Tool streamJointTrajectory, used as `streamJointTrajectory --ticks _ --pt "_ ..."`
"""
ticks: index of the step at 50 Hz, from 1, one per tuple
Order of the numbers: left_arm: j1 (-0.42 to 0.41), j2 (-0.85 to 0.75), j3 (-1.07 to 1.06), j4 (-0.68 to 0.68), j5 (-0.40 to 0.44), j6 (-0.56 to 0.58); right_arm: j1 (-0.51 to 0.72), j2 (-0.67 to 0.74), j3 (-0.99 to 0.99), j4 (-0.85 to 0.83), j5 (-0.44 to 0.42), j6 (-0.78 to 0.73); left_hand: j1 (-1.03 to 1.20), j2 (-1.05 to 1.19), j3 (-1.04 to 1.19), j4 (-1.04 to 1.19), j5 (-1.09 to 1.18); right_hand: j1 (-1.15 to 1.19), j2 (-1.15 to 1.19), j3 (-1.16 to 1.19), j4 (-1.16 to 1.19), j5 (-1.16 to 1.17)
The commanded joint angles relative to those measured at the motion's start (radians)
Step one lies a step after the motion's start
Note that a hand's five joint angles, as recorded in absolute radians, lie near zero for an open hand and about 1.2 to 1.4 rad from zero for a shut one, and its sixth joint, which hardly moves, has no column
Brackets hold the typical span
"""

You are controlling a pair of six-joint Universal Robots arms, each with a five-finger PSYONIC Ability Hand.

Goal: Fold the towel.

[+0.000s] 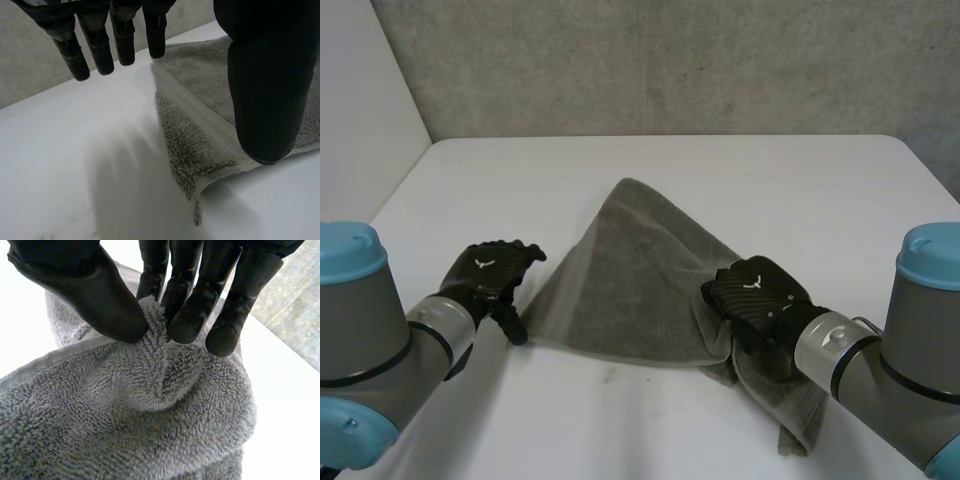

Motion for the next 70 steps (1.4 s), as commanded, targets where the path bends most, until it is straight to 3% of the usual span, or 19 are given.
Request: streamJointTrajectory --ticks 1,16,38,48,50,54,62,64,70 --pt "-0.009 -0.059 0.005 0.055 0.003 0.028 -0.001 -0.010 -0.001 0.006 -0.007 0.011 0.083 0.082 0.082 0.083 0.081 0.083 0.099 0.042 0.044 0.054" --pt "-0.015 -0.130 0.026 0.059 0.024 0.116 -0.013 -0.030 -0.001 -0.002 -0.013 0.104 0.142 0.141 0.141 0.141 0.139 0.083 0.099 0.042 0.044 0.054" --pt "-0.015 -0.200 0.078 0.084 0.022 0.122 -0.053 -0.117 0.016 -0.052 -0.013 0.226 0.418 0.417 0.417 0.417 0.415 0.083 0.099 0.042 0.044 0.054" --pt "-0.015 -0.219 0.121 0.082 0.021 0.148 -0.053 -0.117 0.016 -0.054 -0.013 0.226 0.855 0.854 0.854 0.855 0.853 0.083 0.099 0.042 0.044 0.054" --pt "-0.015 -0.213 0.146 0.082 0.021 0.148 -0.055 -0.117 0.014 -0.054 -0.013 0.226 1.086 1.085 1.085 1.086 1.084 0.083 0.099 0.042 0.044 0.054" --pt "-0.017 -0.190 0.173 0.078 0.013 0.140 -0.055 -0.122 0.005 -0.052 -0.013 0.226 1.087 1.086 1.086 1.086 1.084 0.083 0.099 0.042 0.044 0.054" --pt "-0.026 0.108 0.173 0.067 0.009 0.119 -0.070 -0.280 -0.084 0.003 -0.004 0.238 1.087 1.086 1.086 1.086 1.084 0.083 0.099 0.042 0.044 0.054" --pt "-0.014 0.291 0.152 0.069 0.009 0.096 -0.085 -0.324 -0.153 0.095 -0.006 0.238 1.087 1.086 1.086 1.086 1.084 0.083 0.099 0.042 0.044 0.054" --pt "-0.009 0.473 0.120 0.062 0.015 0.080 -0.104 -0.326 -0.276 0.307 -0.018 0.226 1.087 1.086 1.086 1.086 1.084 0.083 0.099 0.042 0.044 0.054"
